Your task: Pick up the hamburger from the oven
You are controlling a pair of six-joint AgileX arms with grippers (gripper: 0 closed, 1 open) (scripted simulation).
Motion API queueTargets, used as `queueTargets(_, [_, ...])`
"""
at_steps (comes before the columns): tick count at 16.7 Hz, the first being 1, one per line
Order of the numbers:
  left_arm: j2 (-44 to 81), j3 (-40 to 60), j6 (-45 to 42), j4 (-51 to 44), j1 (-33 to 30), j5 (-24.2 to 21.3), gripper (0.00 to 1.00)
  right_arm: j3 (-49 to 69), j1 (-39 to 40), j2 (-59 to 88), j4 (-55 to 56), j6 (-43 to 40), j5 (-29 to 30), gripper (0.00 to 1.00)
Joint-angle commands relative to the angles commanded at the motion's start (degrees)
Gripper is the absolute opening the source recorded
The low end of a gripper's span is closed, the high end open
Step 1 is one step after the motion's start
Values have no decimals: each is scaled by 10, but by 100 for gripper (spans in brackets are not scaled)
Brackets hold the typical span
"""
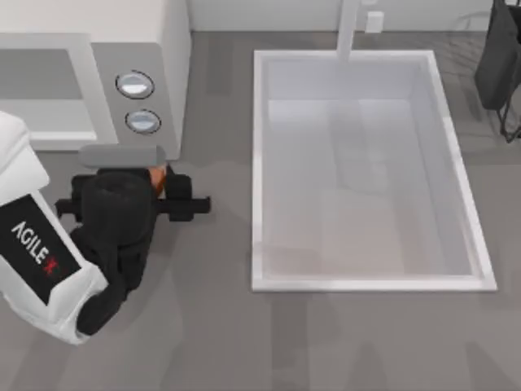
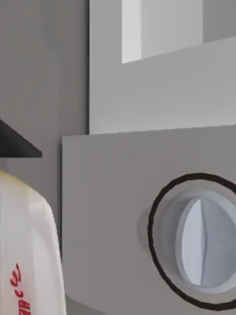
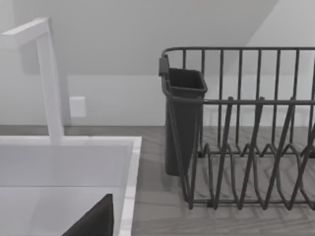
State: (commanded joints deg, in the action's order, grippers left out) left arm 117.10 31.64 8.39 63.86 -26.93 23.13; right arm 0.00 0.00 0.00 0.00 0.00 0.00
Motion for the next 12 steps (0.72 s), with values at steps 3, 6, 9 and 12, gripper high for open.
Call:
queueTargets(3, [0,0,0,0,0,0,38,0,0,0,0,0,0,100])
queueTargets(6, [0,0,0,0,0,0,60,0,0,0,0,0,0,100])
queueTargets(9, [0,0,0,0,0,0,83,0,0,0,0,0,0,100])
queueTargets(12, [0,0,0,0,0,0,100,0,0,0,0,0,0,100])
